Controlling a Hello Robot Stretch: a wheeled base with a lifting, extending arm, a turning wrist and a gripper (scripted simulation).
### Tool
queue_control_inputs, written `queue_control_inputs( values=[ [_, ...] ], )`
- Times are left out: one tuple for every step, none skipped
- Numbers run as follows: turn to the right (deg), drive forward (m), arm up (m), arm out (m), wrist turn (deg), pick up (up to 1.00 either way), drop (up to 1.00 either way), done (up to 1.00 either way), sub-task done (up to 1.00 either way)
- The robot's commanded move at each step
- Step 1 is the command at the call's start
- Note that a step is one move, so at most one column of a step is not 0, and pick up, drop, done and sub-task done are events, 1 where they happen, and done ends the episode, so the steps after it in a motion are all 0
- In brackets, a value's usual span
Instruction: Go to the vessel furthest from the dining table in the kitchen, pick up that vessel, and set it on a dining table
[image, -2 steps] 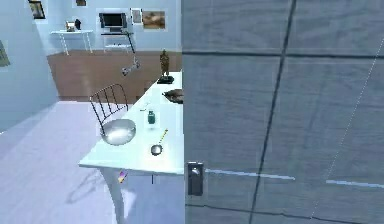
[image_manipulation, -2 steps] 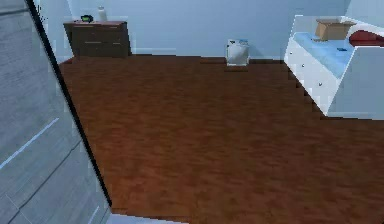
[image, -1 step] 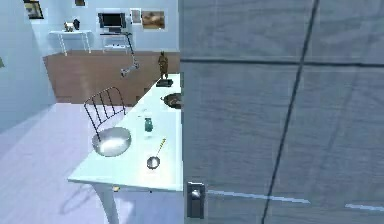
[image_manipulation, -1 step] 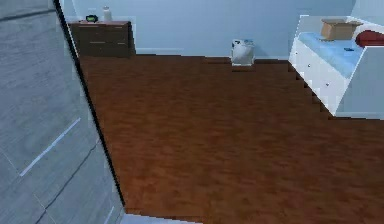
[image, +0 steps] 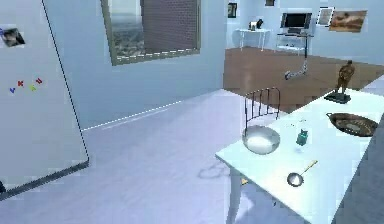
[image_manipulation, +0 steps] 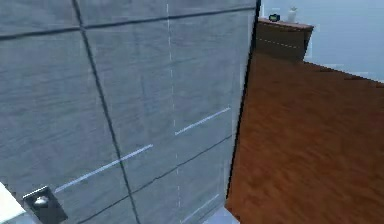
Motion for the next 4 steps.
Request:
queue_control_inputs(
  values=[
    [-36.0,0.00,0.00,0.00,0.0,0.00,0.00,0.00,0.00],
    [0.0,0.30,0.00,0.00,0.0,0.00,0.00,0.00,0.00],
    [45.0,0.00,0.00,0.00,0.0,0.00,0.00,0.00,0.00],
    [45.0,0.00,0.00,0.00,0.0,0.00,0.00,0.00,0.00]
  ],
)
